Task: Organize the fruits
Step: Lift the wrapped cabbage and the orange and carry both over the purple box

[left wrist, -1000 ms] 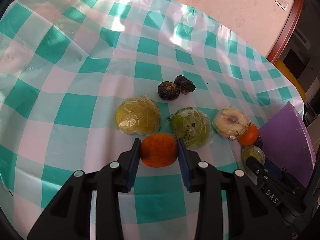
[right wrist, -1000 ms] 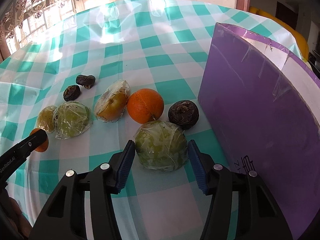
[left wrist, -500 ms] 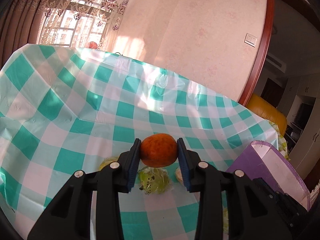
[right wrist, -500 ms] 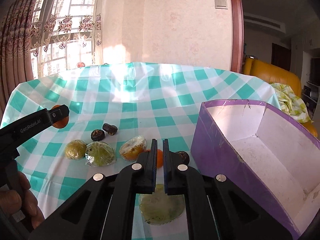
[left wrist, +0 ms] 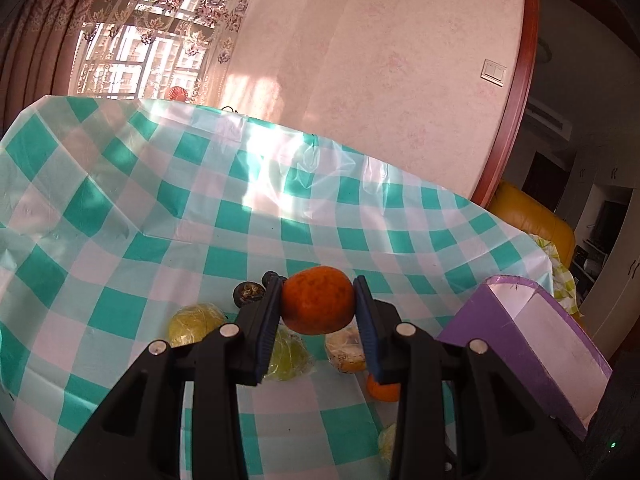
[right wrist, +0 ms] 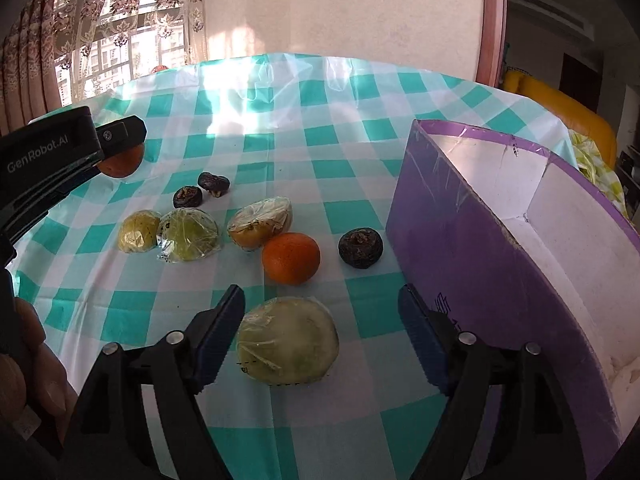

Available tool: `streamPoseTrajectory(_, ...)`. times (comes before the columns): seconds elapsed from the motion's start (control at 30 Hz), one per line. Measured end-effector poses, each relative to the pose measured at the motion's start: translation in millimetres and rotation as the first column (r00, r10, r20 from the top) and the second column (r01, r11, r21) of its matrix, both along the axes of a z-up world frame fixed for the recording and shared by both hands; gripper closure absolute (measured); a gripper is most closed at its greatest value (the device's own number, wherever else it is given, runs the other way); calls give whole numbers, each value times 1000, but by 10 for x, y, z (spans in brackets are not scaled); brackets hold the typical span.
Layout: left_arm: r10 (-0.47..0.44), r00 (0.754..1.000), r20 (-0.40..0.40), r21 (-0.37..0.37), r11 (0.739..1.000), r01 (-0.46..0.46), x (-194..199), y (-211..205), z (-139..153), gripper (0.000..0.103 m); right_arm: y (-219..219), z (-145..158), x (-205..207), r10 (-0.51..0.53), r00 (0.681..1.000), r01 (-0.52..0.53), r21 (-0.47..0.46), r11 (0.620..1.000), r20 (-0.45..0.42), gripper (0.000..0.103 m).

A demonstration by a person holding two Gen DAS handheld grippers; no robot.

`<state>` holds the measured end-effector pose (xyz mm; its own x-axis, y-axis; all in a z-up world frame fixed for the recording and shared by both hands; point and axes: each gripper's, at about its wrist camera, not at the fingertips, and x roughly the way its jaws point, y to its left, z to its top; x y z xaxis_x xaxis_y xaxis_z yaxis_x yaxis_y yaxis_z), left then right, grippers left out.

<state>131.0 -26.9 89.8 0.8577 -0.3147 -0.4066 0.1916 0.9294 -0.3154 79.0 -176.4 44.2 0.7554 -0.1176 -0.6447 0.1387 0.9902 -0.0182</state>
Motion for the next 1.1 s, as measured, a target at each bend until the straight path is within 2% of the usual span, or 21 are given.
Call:
streamPoseTrajectory(0.07,13,1000,-12,-13,1000,-13,9,73,-40,67,68,-25,18,26,1000,-26,-9,1000,-11,14)
streamPoseTrajectory(0.17,20,999,-25,-26,999,-20,25,128,-71,67,116,-138,100,48,996,-49,-5,999,-78,16)
streamPoseTrajectory(0.27,14,1000,-24,-17,1000,-14,22,111,-77,67,93,-293,176,48,986,-47,11,999,-161,23)
streamPoseTrajectory(0.33,10,1000,-26,-15,1000,-11,20,95,-85,67,76,-332,197,51,983,-47,25,999,-178,32)
streamPoseTrajectory(0.37,8,1000,-27,-14,1000,-8,20,85,-82,67,77,-346,204,60,981,-55,34,998,-183,42)
streamPoseTrajectory(0.5,4,1000,-23,-8,1000,-5,9,59,-69,67,93,-344,196,90,980,-83,45,996,-179,43)
streamPoseTrajectory(0.6,2,1000,-4,-14,1000,-2,-17,56,-31,67,82,-161,64,90,993,-86,42,995,-80,43)
streamPoseTrajectory(0.7,-8,999,38,-27,1000,10,-70,34,66,67,63,200,-192,62,992,-63,10,998,110,43)
streamPoseTrajectory(0.77,-25,997,78,-27,999,27,-122,-18,150,67,12,437,-436,25,965,-26,-1,1000,260,43)
streamPoseTrajectory(0.83,-63,992,106,-22,998,65,-159,-126,221,67,-50,638,-637,-13,929,21,-20,1000,369,43)
streamPoseTrajectory(0.93,-146,980,136,11,989,146,-206,-414,302,67,-206,823,-836,-72,895,87,-14,996,440,43)
streamPoseTrajectory(1.1,-331,931,158,100,943,318,-335,-1050,384,67,-638,955,-998,-167,885,179,14,984,434,43)
